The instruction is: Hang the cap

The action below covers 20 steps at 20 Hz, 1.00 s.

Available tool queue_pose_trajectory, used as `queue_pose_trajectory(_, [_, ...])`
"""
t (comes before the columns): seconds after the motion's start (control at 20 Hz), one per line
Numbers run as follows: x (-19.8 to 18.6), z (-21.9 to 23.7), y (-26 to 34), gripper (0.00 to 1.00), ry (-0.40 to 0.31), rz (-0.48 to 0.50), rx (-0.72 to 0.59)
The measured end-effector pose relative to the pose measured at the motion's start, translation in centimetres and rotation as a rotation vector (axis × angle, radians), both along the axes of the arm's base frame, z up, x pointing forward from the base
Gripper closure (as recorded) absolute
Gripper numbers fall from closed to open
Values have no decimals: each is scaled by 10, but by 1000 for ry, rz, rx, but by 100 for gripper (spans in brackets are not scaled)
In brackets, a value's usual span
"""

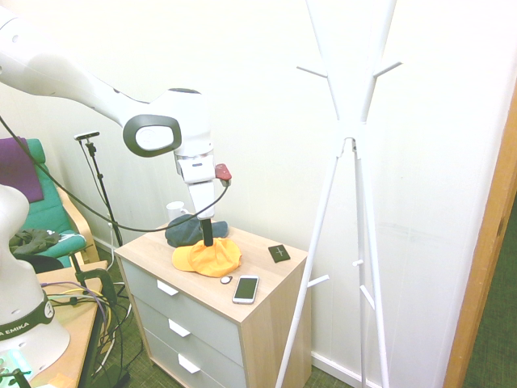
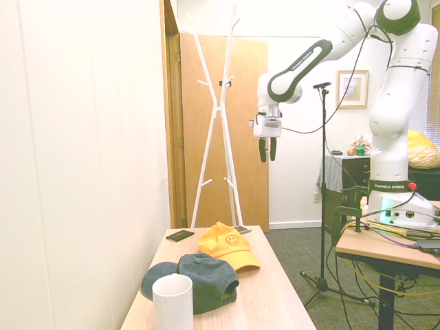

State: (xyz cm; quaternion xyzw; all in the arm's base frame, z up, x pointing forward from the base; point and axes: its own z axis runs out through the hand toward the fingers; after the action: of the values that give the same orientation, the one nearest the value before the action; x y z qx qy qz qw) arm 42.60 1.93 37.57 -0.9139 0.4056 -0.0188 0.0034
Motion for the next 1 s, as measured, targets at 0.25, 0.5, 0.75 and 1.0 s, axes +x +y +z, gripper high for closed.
queue_pose_trajectory(0.25, [5, -8, 13, 0, -2, 11, -3])
queue_pose_trajectory(0.5, [26, -45, 77, 0, 0, 78, -9])
queue_pose_trajectory(0.75, [36, -89, 150, 0, 13, 168, -30])
queue_pose_trajectory(1.0, [44, -126, 219, 0, 20, 237, -36])
